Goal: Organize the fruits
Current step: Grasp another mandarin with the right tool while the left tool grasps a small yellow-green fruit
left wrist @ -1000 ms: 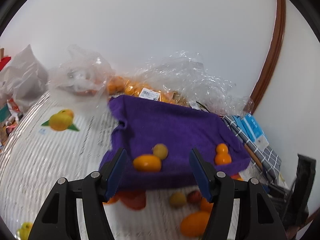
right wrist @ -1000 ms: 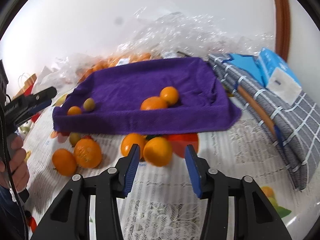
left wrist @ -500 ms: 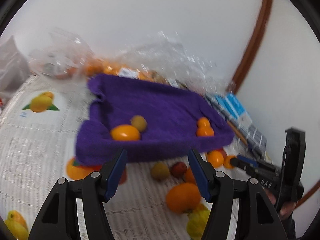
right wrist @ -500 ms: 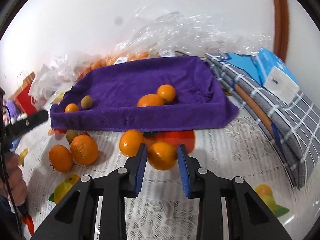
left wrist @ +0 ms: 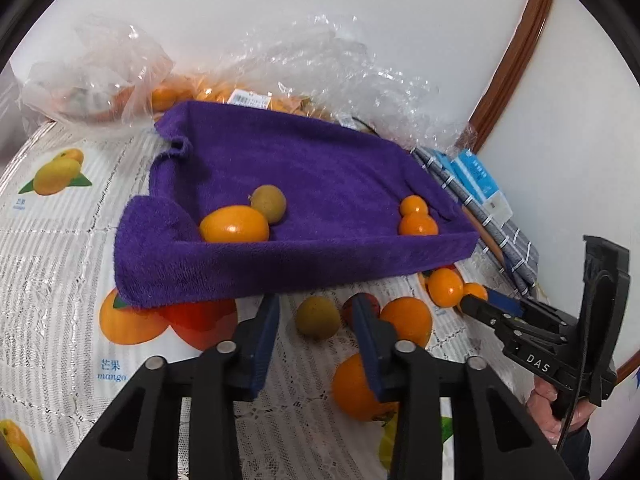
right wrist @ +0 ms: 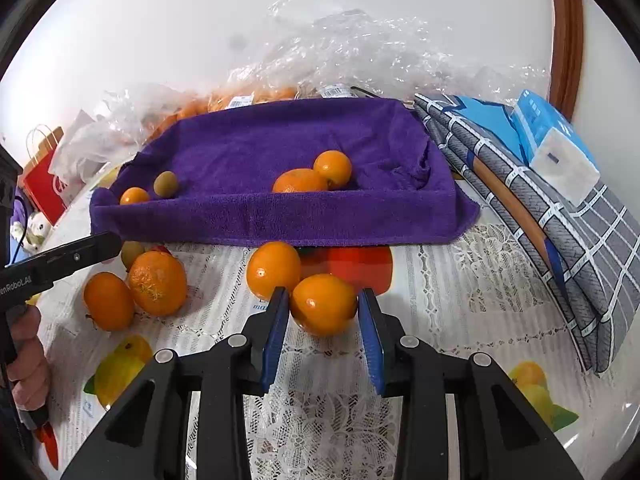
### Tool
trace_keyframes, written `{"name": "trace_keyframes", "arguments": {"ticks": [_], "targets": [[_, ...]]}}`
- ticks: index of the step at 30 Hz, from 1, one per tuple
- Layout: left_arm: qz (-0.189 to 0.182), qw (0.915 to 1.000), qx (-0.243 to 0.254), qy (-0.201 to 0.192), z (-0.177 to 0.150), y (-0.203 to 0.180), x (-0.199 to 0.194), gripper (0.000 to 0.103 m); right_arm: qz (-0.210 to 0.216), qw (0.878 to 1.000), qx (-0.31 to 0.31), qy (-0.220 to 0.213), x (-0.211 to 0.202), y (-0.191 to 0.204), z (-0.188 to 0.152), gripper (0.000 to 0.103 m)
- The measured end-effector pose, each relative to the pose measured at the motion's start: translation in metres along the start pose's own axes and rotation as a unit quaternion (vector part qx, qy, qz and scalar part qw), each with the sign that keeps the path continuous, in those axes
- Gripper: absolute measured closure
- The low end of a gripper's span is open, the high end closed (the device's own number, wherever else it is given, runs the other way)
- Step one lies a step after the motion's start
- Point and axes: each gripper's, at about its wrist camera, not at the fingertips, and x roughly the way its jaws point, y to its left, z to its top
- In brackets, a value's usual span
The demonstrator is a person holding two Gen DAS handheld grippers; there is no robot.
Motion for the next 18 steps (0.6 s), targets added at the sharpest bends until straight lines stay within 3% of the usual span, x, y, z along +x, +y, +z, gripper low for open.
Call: {"name": "trace_keyframes", "arguments": {"ticks": [9,12,18], "targets": [[0.004,0.9997,0.000,0.023,0.001,-0.001,0.010,0.072,0.007,1.000,0.021,-0.013,-0.005,-0.008,0.000,0.068],[-0.001,0.9996,-0.008,0.026,0.002,0.002,0.013,0.078,0.007,1.000,0.016,-0.013,-0.005,-0.006,0.000,0.068],[-0.012,0.9998,-0.011,0.009,0.001,0.004,0.005,0.079,0.016,0.999,0.023,-0.021,-0.008,-0.008,-0.001,0.068]]}}
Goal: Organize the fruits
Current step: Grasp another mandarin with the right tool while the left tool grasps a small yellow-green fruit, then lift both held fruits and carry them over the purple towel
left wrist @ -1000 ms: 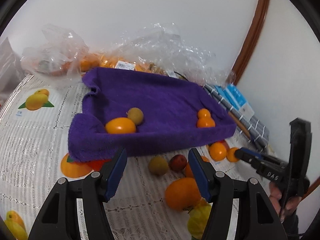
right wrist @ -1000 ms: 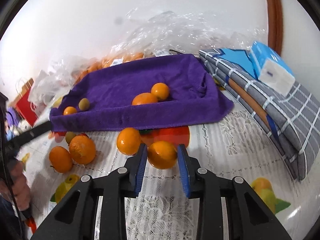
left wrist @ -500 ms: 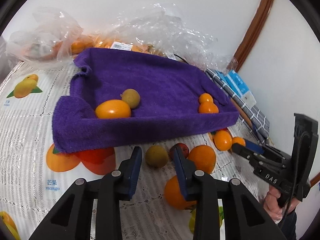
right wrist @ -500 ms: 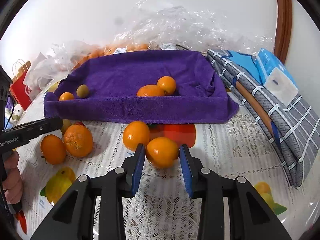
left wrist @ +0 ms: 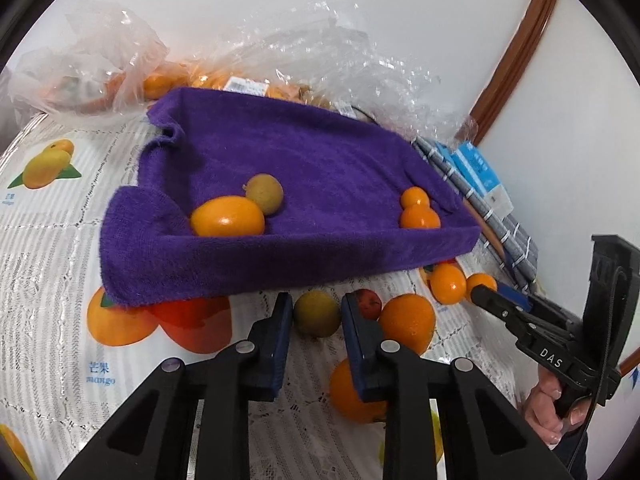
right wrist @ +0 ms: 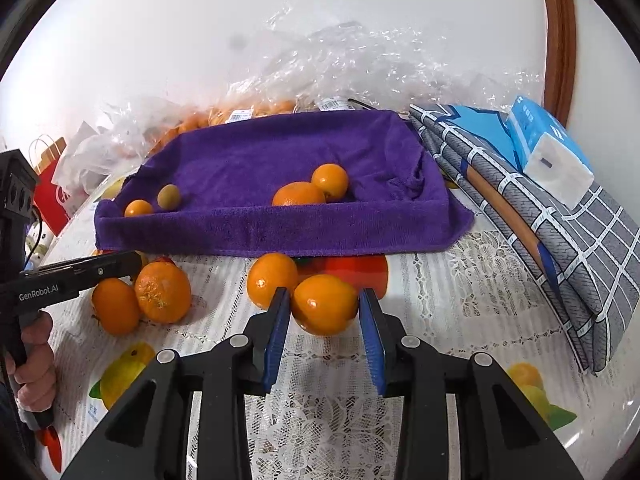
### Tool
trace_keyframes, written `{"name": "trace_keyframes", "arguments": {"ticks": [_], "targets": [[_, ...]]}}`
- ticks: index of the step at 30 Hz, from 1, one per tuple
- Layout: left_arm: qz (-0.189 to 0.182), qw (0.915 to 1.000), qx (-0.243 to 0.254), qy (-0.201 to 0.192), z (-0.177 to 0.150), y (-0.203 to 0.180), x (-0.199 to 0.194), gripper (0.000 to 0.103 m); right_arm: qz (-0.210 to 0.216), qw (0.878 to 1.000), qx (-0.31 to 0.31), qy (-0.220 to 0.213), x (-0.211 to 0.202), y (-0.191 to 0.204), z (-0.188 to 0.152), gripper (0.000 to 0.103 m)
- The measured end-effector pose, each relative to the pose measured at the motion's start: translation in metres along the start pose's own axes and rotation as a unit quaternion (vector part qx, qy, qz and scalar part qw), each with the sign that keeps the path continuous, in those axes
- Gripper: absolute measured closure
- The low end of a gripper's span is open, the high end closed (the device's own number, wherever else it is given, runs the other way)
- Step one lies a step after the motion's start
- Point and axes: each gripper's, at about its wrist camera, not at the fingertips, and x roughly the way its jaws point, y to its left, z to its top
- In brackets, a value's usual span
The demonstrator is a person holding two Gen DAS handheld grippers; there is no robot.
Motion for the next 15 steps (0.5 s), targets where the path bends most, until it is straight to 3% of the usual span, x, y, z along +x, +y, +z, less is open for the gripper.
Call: {"name": "trace_keyframes", "arguments": {"ticks": [5,15], "targets": [[-0.014,0.9992,-0.024,-0.030,0.002,0.009,-0.011,0.079,0.014,0.999,0.029,-0.007,-0.002,-0.010,0.002,0.068],[-0.010,0.9975,-0.011,-0.069,0.004,0.003,-0.025,0.079,0.014,0.999,0.024,-0.032,-0.011,-0.008,0.001,0.068]]}}
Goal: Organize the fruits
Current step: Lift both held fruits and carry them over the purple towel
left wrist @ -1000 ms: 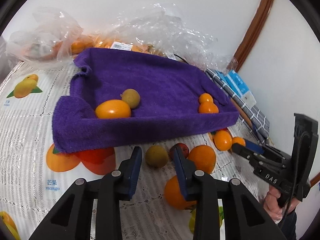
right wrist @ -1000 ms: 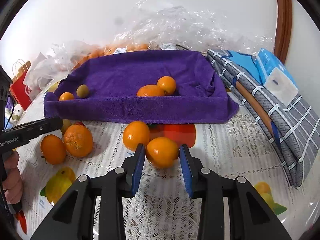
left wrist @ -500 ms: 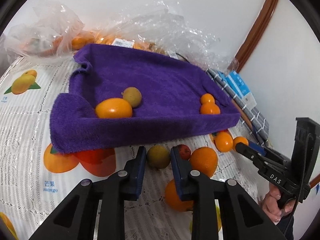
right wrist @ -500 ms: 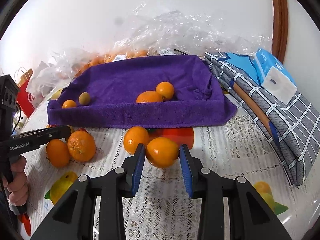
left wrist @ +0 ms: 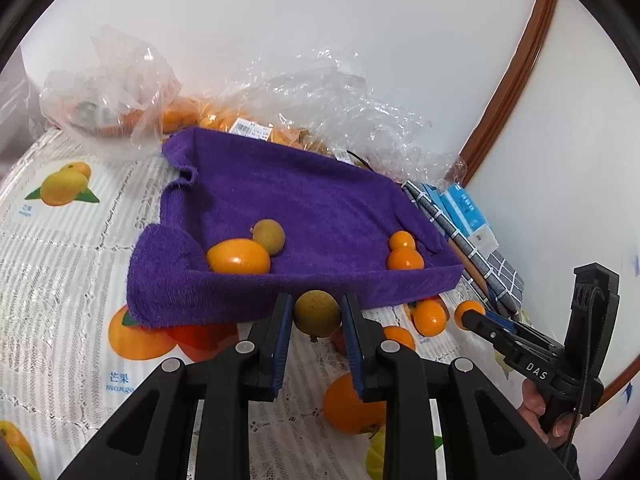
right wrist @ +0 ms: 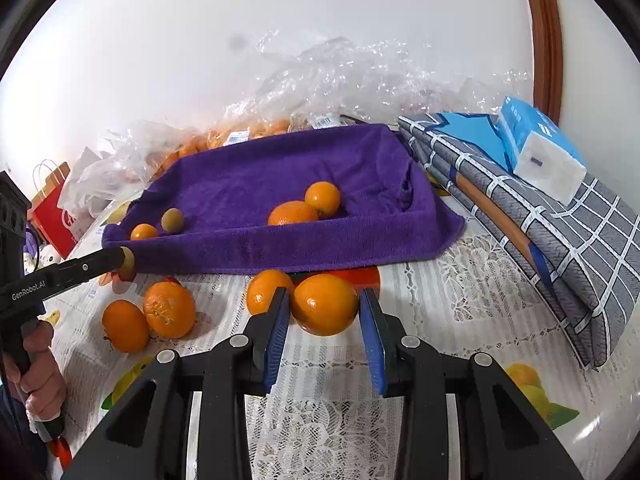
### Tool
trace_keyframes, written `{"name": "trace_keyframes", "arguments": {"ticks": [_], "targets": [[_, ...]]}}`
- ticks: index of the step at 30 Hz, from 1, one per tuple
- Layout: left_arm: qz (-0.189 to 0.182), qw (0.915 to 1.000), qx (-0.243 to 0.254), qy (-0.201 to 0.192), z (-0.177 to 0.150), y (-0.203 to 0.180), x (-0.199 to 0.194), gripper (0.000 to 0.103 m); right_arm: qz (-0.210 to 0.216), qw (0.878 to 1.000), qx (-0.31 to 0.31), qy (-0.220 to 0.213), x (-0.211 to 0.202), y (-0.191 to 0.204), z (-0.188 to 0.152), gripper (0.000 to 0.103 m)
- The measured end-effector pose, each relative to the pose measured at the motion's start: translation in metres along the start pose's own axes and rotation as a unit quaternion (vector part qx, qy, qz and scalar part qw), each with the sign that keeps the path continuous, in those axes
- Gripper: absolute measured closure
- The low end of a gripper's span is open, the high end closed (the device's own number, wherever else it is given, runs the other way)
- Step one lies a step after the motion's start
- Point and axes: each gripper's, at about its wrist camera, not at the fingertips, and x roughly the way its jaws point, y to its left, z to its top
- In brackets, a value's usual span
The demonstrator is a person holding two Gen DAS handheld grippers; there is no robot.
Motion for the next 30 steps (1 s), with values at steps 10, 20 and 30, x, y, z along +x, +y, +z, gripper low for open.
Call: {"name": "trace_keyframes", "arguments": {"ticks": [10,20,30], "targets": [[-0.006,0.9998,0.002,-0.020,0.003,-0.002,-0.011,0.079,0.001,1.000,0.009,-0.015,-0.006,-0.004,0.000,0.068],[-0.008,0.9995,-0.008,-0.030,0.005,0.001,-0.014,0.079,-0.004,0.999,0.014,-0.032,-0.011,-0.005,0.000,0.068],[-0.007,0.9990,-0.007,-0.044,0.007,-0.001,-0.022,0.079,-0.005,0.999,0.016,-0.050,-0.019,-0.004,0.001,0.068]]}}
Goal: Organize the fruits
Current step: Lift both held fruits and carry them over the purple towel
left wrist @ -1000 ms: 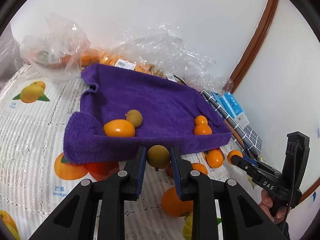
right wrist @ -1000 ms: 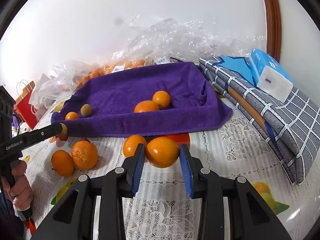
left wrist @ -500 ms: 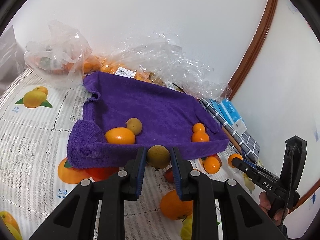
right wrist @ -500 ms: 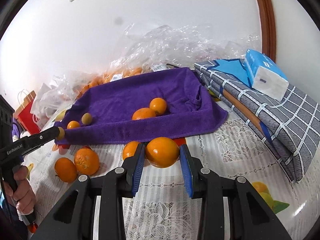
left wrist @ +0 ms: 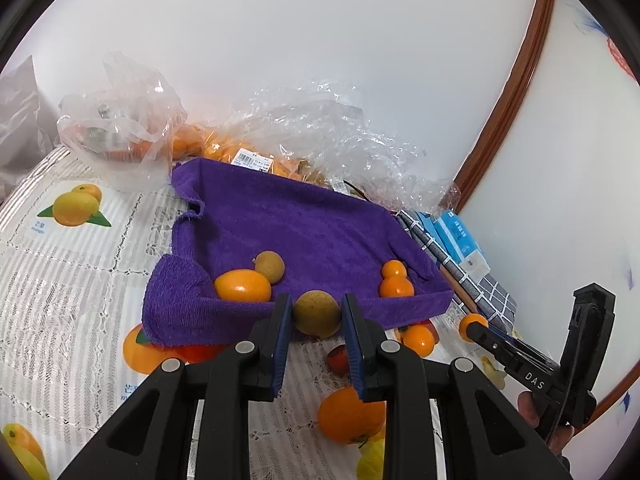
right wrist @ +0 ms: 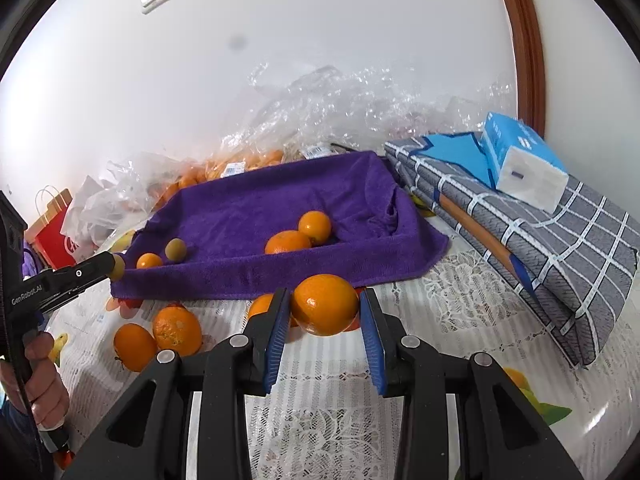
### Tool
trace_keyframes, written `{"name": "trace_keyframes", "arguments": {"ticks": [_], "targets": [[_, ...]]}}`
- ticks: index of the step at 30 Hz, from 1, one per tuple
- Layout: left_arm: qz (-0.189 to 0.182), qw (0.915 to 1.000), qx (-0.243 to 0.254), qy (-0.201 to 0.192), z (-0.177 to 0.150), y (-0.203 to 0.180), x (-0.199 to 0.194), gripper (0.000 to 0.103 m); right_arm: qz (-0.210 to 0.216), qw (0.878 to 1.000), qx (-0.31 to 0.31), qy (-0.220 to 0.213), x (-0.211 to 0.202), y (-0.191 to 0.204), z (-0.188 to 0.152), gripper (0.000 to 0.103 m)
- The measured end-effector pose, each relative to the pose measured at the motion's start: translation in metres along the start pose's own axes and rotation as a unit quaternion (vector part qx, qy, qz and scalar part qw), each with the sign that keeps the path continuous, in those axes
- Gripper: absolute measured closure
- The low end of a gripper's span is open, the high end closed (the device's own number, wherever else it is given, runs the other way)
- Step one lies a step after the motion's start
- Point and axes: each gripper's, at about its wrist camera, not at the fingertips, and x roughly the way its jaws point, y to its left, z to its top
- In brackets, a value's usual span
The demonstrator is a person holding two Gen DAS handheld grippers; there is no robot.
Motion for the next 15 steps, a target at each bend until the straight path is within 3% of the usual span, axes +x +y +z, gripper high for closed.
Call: {"name": "trace_keyframes", "arguments": {"ticks": [8,15], "targets": [[-0.020,0.9996,0.006,-0.018,0.007,-0.007,-0.012,0.079,0.000,1.000,-0.003,-0.016,-0.006,0.001,0.005,0.068],[-0.008,0.9998,-0.001,-0.020,0.029,-0.012,-0.015,0.079,0.001,0.999,-0.020,-0.030,-0.013,0.010,0.032,0.068]]}}
